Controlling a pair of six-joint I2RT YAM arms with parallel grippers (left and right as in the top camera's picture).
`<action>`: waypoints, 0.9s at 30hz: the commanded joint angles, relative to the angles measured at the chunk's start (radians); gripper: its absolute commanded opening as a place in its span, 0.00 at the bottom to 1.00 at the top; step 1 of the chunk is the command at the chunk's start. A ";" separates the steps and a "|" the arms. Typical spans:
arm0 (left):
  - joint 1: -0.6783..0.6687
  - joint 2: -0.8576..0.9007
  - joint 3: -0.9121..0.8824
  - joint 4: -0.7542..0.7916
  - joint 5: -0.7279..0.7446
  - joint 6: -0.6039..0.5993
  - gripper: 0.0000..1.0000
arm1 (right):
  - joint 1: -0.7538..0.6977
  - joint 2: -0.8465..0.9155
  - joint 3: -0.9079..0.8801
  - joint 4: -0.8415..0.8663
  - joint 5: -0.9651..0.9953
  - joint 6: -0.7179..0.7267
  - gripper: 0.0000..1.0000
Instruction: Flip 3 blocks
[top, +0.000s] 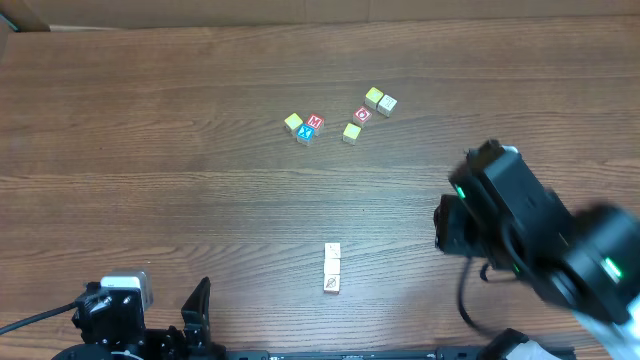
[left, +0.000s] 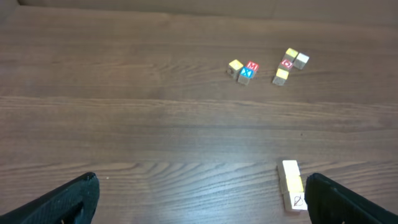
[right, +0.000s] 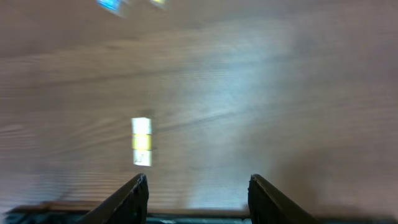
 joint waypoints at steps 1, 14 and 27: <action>0.003 -0.003 -0.005 -0.009 -0.024 0.002 1.00 | 0.059 -0.080 0.028 0.030 0.108 0.011 0.55; 0.003 -0.003 -0.010 -0.137 -0.002 0.001 1.00 | 0.068 -0.118 0.028 0.054 0.126 0.011 1.00; 0.003 -0.003 -0.010 -0.137 -0.002 0.001 1.00 | 0.068 -0.114 0.028 0.054 0.126 0.010 1.00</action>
